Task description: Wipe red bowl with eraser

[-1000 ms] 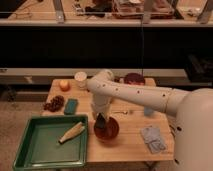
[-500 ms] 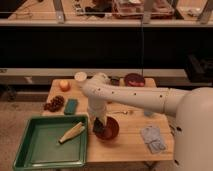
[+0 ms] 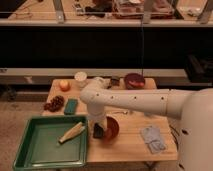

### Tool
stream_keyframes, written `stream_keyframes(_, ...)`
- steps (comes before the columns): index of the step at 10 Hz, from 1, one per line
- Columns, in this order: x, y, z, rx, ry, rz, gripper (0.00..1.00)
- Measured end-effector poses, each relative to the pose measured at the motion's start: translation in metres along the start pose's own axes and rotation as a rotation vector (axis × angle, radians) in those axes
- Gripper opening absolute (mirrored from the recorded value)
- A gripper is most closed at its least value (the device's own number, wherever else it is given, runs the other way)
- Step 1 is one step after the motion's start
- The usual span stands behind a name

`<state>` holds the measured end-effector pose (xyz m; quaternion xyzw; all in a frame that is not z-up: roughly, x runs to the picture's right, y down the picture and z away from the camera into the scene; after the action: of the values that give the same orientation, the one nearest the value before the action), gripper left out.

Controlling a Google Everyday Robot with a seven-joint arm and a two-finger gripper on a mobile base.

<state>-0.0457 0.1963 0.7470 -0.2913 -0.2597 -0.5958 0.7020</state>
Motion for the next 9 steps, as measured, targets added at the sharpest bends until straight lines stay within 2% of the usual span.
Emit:
stream_keyframes(3,-0.025,0.006,0.010,-0.022,0.019,-0.001,0.00)
stream_keyframes(6,-0.028,0.028,0.015,-0.002,0.034,0.046,0.00)
stream_keyframes(9,-0.024,0.056,0.007,0.038,0.042,0.101,0.00)
